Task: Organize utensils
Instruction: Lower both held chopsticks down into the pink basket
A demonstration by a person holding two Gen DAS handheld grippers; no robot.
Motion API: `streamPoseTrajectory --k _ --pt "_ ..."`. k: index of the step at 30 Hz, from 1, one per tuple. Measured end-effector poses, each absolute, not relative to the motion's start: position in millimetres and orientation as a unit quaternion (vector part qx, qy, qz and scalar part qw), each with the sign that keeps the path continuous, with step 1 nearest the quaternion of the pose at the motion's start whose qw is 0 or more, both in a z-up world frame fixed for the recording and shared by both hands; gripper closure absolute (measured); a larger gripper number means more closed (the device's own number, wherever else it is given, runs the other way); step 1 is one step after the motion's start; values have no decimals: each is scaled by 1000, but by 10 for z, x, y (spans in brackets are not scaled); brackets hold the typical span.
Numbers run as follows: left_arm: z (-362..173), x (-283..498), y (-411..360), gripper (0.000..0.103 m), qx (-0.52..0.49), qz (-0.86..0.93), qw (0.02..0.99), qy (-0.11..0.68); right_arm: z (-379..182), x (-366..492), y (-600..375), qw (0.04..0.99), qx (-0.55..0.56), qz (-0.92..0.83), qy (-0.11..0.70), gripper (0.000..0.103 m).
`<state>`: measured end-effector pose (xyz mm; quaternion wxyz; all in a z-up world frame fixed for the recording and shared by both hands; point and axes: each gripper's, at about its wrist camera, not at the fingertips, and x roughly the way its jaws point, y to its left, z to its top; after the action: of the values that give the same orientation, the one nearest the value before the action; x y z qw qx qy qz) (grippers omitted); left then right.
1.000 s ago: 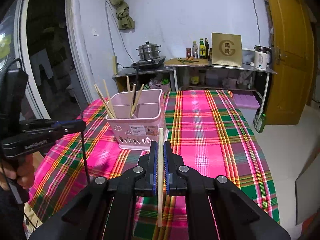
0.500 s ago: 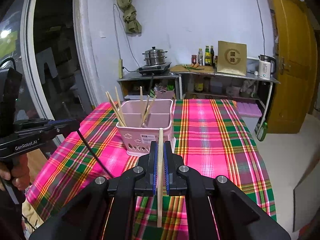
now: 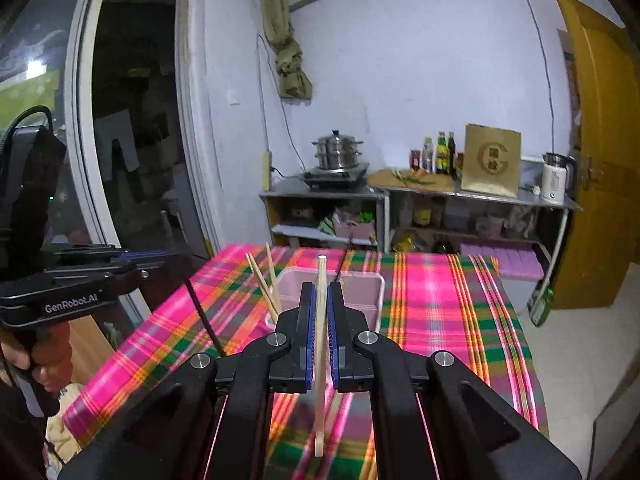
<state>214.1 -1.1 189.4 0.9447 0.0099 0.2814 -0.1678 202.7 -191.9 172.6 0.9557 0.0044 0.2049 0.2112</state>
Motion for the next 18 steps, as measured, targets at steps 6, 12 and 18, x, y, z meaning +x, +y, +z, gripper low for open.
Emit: streamPoseTrajectory --k 6,12,18 --pt "2062 2362 15 98 10 -162 947 278 1881 2274 -1818 958 10 215 190 98" --pt "2205 2526 17 98 11 -161 950 268 1963 2526 -1767 959 22 219 179 98" --pt "2250 2702 37 98 12 -158 952 263 1981 2770 -1702 958 33 227 174 98"
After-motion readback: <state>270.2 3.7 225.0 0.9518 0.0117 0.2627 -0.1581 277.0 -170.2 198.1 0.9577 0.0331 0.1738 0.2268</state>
